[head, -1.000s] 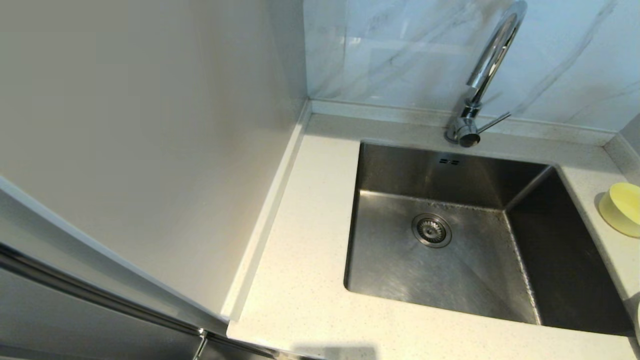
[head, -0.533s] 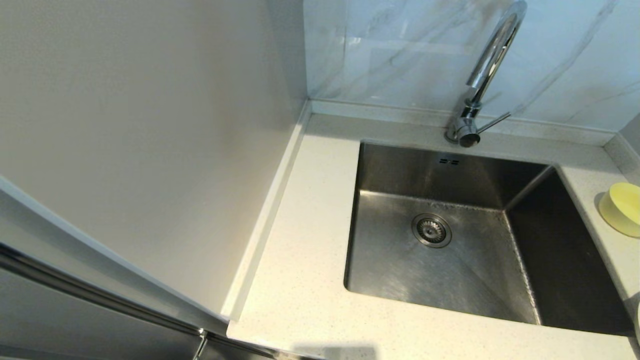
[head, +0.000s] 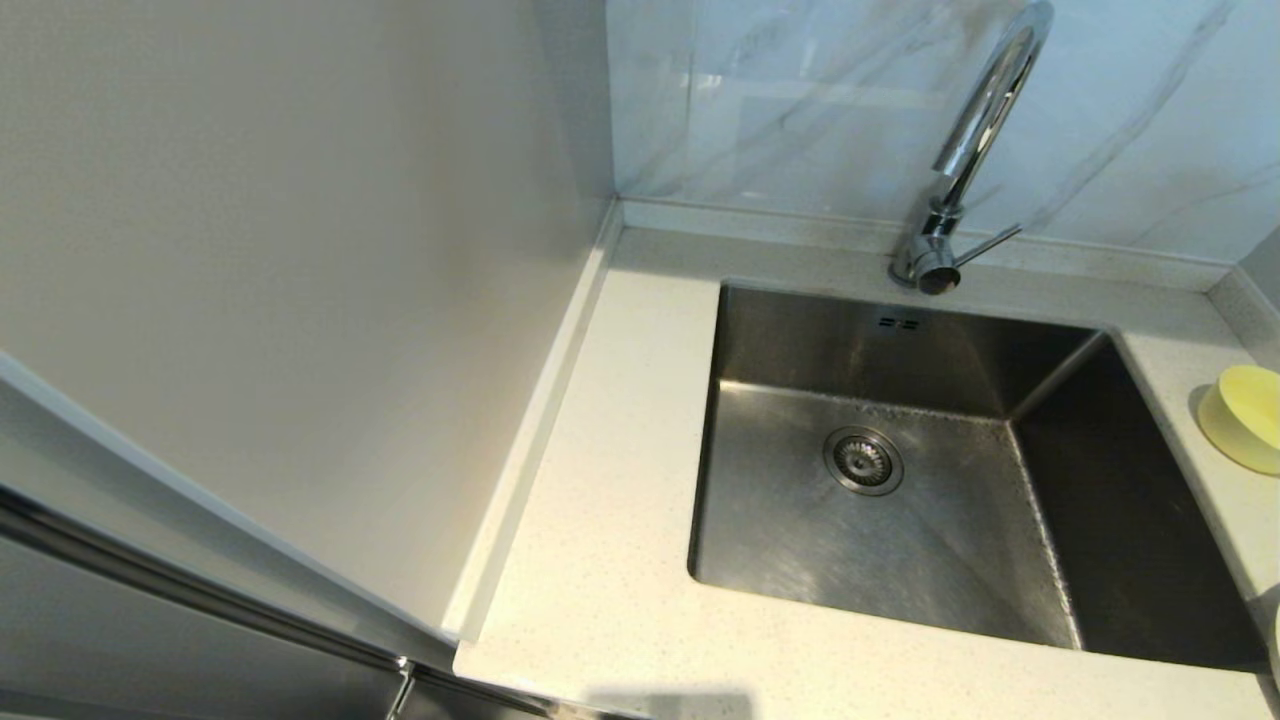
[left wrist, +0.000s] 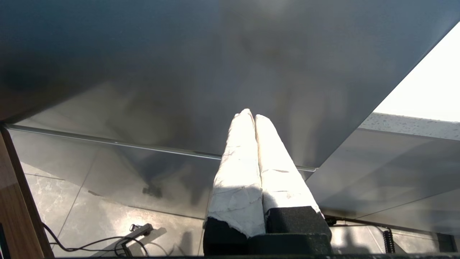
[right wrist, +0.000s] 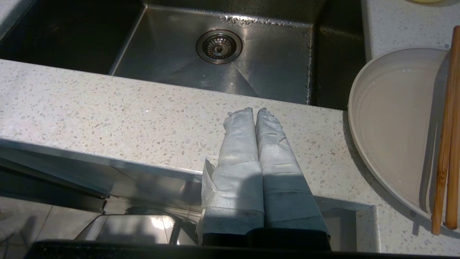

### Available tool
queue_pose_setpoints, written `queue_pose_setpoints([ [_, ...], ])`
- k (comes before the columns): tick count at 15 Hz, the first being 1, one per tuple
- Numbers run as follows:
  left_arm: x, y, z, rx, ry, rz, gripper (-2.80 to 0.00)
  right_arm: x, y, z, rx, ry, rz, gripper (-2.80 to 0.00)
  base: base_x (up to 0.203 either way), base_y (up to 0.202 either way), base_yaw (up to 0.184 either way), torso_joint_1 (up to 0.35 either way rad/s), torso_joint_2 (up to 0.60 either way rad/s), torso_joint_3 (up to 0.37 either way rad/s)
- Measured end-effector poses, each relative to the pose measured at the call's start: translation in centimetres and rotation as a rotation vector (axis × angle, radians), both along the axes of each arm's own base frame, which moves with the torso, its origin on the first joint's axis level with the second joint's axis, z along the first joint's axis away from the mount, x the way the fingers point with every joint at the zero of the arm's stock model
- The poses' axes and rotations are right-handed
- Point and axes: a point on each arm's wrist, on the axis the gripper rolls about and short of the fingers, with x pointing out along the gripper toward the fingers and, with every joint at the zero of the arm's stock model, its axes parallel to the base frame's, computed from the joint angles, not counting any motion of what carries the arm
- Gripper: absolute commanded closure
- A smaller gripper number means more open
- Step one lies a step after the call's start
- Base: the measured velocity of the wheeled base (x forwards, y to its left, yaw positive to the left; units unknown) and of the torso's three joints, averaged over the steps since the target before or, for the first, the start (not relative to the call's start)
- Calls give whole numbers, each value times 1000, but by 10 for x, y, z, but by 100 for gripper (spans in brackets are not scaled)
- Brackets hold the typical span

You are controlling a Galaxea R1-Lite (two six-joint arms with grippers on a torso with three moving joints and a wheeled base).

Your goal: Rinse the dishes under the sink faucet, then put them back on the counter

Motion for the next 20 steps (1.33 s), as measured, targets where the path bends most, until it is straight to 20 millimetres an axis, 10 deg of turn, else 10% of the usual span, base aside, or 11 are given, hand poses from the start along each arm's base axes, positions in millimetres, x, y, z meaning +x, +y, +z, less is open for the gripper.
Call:
queue_pose_setpoints([
  [20, 0, 0, 0, 0, 0, 0, 0, 0, 0, 0, 0, 0, 0, 0, 0, 0, 0, 0, 0, 0],
])
